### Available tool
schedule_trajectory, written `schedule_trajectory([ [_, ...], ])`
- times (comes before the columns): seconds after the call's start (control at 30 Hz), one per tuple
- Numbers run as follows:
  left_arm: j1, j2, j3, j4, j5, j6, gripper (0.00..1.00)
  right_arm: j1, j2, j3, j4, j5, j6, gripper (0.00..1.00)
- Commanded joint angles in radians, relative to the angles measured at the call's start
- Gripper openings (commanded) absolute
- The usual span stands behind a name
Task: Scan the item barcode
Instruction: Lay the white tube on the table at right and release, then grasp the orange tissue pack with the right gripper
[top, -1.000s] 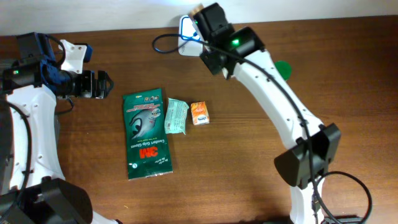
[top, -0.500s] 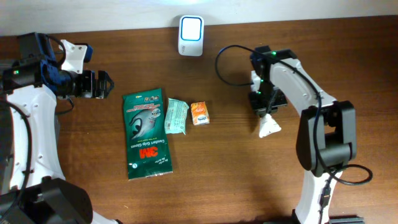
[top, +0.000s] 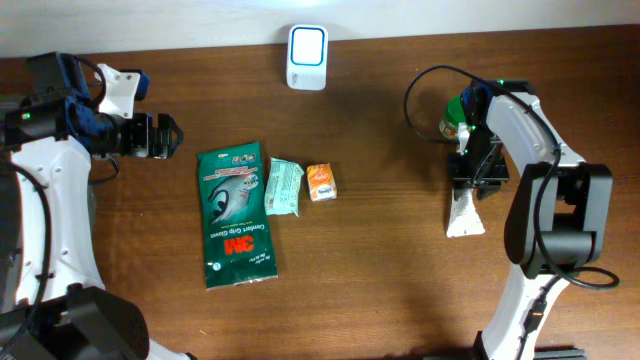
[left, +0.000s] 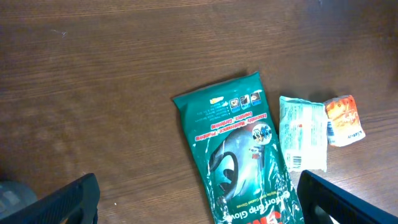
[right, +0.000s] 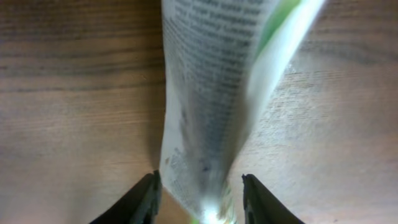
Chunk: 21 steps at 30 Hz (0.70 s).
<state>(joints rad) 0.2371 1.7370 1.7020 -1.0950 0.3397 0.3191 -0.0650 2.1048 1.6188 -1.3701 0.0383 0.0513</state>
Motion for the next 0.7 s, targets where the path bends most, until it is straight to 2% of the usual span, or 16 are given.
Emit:
schedule_trajectory([
  [0.0,0.003,-0.015,0.014,0.002,0.003,0.015,0.99,0.000,-0.019,0.019,-0.039,-0.005,-0.017,0.53],
  [0.13,0.002,-0.015,0.014,0.002,0.003,0.015,0.99,0.020,-0.077,0.115,-0.097,-0.066,-0.044,0.61],
  [0.23,0.003,-0.015,0.014,0.002,0.003,0.015,0.99,0.049,-0.173,0.176,-0.109,-0.109,-0.047,0.63],
  [0.33,0.002,-0.015,0.014,0.002,0.003,0.015,0.99,0.089,-0.294,0.224,-0.144,-0.184,-0.047,0.62],
  [0.43,0.002,-0.015,0.014,0.002,0.003,0.015,0.99,0.094,-0.382,0.224,-0.129,-0.387,-0.047,0.61],
  [0.53,0.003,-0.015,0.014,0.002,0.003,0.015,0.99,0.127,-0.373,0.223,-0.120,-0.544,-0.047,0.60],
  [0.67,0.002,-0.015,0.014,0.002,0.003,0.015,0.99,0.244,-0.330,0.202,-0.053,-0.536,-0.010,0.53],
])
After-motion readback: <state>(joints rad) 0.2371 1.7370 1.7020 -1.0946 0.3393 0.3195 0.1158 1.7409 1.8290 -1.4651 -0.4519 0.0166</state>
